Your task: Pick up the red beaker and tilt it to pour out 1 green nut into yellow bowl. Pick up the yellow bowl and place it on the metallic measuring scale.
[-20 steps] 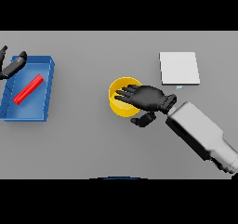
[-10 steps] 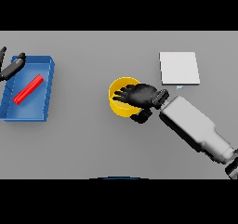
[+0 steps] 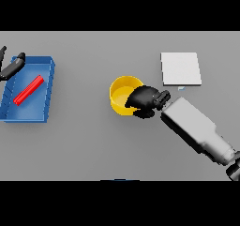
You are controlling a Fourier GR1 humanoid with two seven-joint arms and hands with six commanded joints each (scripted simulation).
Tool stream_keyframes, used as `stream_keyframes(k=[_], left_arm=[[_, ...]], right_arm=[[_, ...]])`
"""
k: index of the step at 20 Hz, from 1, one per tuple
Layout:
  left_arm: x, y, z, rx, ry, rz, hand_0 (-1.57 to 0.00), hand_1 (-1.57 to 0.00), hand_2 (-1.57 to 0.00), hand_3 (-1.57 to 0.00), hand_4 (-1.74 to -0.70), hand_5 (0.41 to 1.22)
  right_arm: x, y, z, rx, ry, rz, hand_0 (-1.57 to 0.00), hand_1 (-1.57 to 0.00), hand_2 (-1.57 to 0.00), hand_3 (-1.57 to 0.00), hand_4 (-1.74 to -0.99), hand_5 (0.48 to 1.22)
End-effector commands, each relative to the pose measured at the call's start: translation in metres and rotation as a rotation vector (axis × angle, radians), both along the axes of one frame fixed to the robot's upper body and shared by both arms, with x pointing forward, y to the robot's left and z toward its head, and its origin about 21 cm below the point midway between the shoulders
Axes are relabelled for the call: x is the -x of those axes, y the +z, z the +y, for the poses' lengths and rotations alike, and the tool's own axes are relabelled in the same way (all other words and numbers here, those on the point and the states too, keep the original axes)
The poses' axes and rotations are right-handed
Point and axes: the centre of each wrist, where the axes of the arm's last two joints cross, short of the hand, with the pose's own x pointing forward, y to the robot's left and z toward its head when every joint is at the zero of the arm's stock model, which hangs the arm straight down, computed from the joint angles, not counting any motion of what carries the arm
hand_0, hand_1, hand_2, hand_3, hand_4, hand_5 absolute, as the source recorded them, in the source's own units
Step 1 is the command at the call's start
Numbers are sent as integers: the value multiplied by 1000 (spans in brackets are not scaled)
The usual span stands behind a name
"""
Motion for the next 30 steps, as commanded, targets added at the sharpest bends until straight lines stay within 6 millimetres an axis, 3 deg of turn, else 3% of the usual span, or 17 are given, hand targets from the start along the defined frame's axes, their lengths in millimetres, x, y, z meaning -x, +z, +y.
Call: stream_keyframes(k=[1, 5, 9, 12, 15, 19, 25, 30], left_arm=[[-1, 3, 3, -5, 8, 0, 1, 1, 1, 1, -724, 696], [-3, 2, 1, -17, 2, 6, 1, 1, 1, 1, -722, 695], [2, 0, 0, -16, -4, 18, 1, 1, 1, 1, -717, 693], [0, 3, 1, -12, 5, 16, 1, 1, 1, 1, -717, 696], [-1, 3, -1, -6, 4, 18, 1, 1, 1, 1, -724, 693], [4, -2, -1, -22, 0, 32, 1, 1, 1, 1, -717, 686], [1, 6, -3, -17, -2, 2, 1, 1, 1, 1, -721, 694], [3, 8, 0, -17, 5, 13, 1, 1, 1, 1, -730, 719]], right_arm=[[0, 1, 1, -5, 9, -3, -1235, -1211, -1122, -834, -1614, 1130], [4, 1, -1, -18, 16, -27, -1433, -1424, -1240, -1183, -1689, 1184], [3, 6, -2, -36, 3, -32, -1515, -1511, -1314, -1285, -1720, 1206], [-1, 21, -9, -73, -13, -29, -1542, -1540, -1331, -1340, -1730, 1213], [1, 33, -13, -85, -46, -38, -1556, -1555, -1389, -1284, -1735, 1217], [-4, 64, -28, -109, -82, -107, -1565, -1565, -1426, -1194, -1739, 1219], [-4, 75, -51, -105, -150, -162, -1563, -1569, -1526, -1157, -1740, 1220], [-23, 80, -81, -120, -228, -223, -1568, -1570, -1537, -1153, -1741, 1221]])
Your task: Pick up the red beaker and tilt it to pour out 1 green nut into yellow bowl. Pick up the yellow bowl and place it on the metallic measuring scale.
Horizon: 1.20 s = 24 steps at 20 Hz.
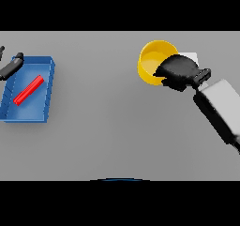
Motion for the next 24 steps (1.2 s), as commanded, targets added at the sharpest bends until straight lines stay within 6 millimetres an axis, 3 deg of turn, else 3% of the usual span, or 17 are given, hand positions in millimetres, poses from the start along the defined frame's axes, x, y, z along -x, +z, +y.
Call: stream_keyframes(k=[1, 5, 11, 19, 23, 24], left_arm=[[0, -1, -2, 2, 2, 8, 1, 1, 1, 1, -729, 717], [1, 1, -3, 8, 8, 23, 1, 1, 1, 1, -737, 730], [4, 0, 1, -10, 25, 36, 1, 1, 1, 1, -719, 725], [1, -3, -2, -11, 23, 33, 1, 1, 1, 1, -726, 710], [4, -1, -1, -8, 20, 33, 1, 1, 1, 1, -727, 712], [3, -1, 0, -7, 20, 34, 1, 1, 1, 1, -728, 713]], right_arm=[[-4, -2, -4, -4, -29, -2, -1569, -1571, -1534, -1151, -1741, 1221], [-20, -5, -28, -7, -97, -30, -1570, -1571, -1540, -1143, -1741, 1221], [-36, -26, -56, -1, -210, -26, -1571, -1571, -1500, -1169, -1741, 1221], [-48, -50, -70, -34, -297, 36, -1562, -1571, -1405, -1374, -1741, 1221], [-50, -54, -74, -47, -317, 83, -1417, -1571, -1363, -1487, -1741, 1221], [-50, -54, -75, -47, -315, 93, -1402, -1571, -1375, -1427, -1741, 1221]])
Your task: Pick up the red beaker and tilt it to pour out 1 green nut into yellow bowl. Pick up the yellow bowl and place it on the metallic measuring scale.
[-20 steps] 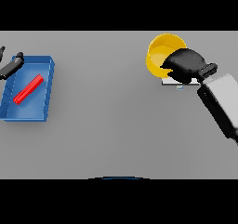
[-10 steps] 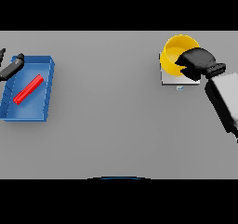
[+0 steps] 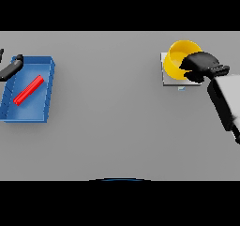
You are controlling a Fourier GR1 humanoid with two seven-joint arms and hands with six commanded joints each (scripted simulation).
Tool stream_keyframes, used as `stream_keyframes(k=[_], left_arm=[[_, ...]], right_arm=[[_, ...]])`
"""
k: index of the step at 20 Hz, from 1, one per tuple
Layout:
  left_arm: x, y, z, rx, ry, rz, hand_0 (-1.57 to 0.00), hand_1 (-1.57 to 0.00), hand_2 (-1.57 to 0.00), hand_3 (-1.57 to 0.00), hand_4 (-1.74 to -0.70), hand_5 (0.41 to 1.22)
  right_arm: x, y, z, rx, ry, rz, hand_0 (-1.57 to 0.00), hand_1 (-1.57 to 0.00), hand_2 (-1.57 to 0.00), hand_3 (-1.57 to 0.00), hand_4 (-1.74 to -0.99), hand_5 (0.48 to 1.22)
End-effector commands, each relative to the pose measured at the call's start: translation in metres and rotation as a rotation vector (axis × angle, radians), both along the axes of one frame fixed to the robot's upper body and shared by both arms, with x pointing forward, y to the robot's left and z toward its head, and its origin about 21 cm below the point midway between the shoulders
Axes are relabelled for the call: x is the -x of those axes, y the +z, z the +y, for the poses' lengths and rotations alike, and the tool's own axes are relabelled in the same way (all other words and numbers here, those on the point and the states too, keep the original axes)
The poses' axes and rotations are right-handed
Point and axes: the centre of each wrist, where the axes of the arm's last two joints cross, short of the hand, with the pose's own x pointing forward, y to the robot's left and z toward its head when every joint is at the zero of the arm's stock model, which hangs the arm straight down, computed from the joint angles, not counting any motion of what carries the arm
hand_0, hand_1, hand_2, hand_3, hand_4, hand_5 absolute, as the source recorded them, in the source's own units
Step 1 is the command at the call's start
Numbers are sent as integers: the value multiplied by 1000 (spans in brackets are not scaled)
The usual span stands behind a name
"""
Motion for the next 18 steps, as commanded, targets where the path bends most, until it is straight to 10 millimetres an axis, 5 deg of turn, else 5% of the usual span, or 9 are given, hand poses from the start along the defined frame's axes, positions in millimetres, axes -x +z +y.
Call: stream_keyframes(k=[1, 3, 5, 8, 12, 18], left_arm=[[0, 2, -1, -2, -1, 5, 1, 1, 1, 1, -727, 715], [0, -3, -1, 5, -1, 9, 1, 1, 1, 1, -730, 720], [-3, 0, 0, 6, -1, 7, 1, 1, 1, 1, -733, 728], [-4, 0, -1, 8, -7, -1, 1, 1, 1, 1, -727, 717], [-3, -1, -2, 8, -3, 10, 1, 1, 1, 1, -722, 703], [-4, -2, 0, 12, -9, 4, 1, 1, 1, 1, -720, 693]], right_arm=[[0, -2, 4, 10, -12, 2, -1397, -1571, -1385, -1363, -1741, 1221], [0, -1, 1, -16, -2, 10, -1128, -1322, -1330, -1057, -1701, 1221], [1, -3, 0, -26, -17, 30, -721, -980, -1042, -833, -1619, 1072], [-4, 1, 0, -9, -37, 38, -369, -582, -693, -613, -1539, 933], [-3, -1, -3, 18, 13, 43, -150, -243, -375, -449, -1469, 842], [-4, 1, -8, 30, -35, 84, -39, -63, -103, -272, -1410, 759]])
